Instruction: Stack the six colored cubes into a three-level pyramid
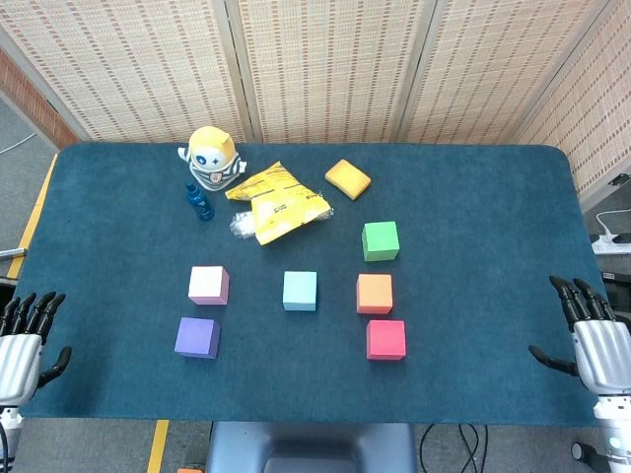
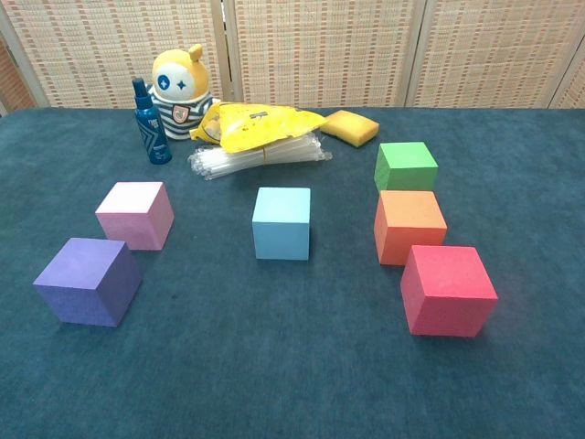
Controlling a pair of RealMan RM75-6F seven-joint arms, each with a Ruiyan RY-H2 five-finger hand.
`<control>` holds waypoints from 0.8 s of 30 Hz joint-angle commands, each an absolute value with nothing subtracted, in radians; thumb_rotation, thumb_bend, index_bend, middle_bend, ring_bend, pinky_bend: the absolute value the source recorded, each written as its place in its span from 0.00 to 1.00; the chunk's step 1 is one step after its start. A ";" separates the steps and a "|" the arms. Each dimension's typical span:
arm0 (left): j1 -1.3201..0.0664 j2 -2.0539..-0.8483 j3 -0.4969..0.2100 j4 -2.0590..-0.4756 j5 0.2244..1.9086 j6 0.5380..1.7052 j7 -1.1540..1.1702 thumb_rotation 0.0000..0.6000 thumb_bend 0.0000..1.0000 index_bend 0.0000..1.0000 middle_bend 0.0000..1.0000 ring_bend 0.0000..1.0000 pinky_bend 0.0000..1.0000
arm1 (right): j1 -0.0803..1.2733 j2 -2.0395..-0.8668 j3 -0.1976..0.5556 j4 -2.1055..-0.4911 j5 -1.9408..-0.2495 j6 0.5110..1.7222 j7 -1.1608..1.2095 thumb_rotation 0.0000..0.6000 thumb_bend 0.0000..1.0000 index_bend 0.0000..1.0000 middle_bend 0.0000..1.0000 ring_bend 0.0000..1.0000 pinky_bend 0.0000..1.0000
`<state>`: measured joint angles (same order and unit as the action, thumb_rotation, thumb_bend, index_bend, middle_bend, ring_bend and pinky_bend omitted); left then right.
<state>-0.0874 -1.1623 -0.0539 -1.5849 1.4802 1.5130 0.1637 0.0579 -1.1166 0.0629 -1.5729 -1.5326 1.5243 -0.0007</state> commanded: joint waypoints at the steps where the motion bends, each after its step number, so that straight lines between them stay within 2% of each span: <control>1: -0.088 -1.168 -0.057 -1.581 1.480 1.515 0.166 1.00 0.37 0.09 0.08 0.02 0.04 | 0.059 -1.116 0.063 -1.574 -1.532 1.522 -0.001 1.00 0.16 0.05 0.22 0.18 0.29; 8: -0.100 -1.165 -0.060 -1.589 1.495 1.509 0.167 1.00 0.37 0.10 0.08 0.02 0.05 | 0.057 -1.112 0.061 -1.574 -1.543 1.530 0.019 1.00 0.16 0.05 0.22 0.18 0.29; 12: -0.150 -1.150 -0.071 -1.591 1.521 1.459 0.157 1.00 0.37 0.14 0.11 0.07 0.07 | 0.059 -1.096 0.068 -1.581 -1.553 1.543 0.023 1.00 0.16 0.03 0.22 0.18 0.29; 18: -0.312 -1.137 -0.115 -1.584 1.519 1.241 0.018 1.00 0.37 0.15 0.13 0.09 0.10 | 0.069 -1.051 0.082 -1.621 -1.572 1.555 0.005 1.00 0.16 0.03 0.22 0.18 0.29; 24: -0.495 -1.187 -0.159 -1.530 1.460 0.981 -0.060 1.00 0.36 0.13 0.13 0.08 0.12 | 0.081 -1.025 0.088 -1.651 -1.566 1.538 -0.010 1.00 0.16 0.03 0.22 0.18 0.29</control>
<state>-0.3932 -1.1580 -0.1264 -1.5657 1.4963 1.1053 -0.0084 0.0799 -1.0258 0.0876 -1.6492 -1.5666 1.5393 -0.0090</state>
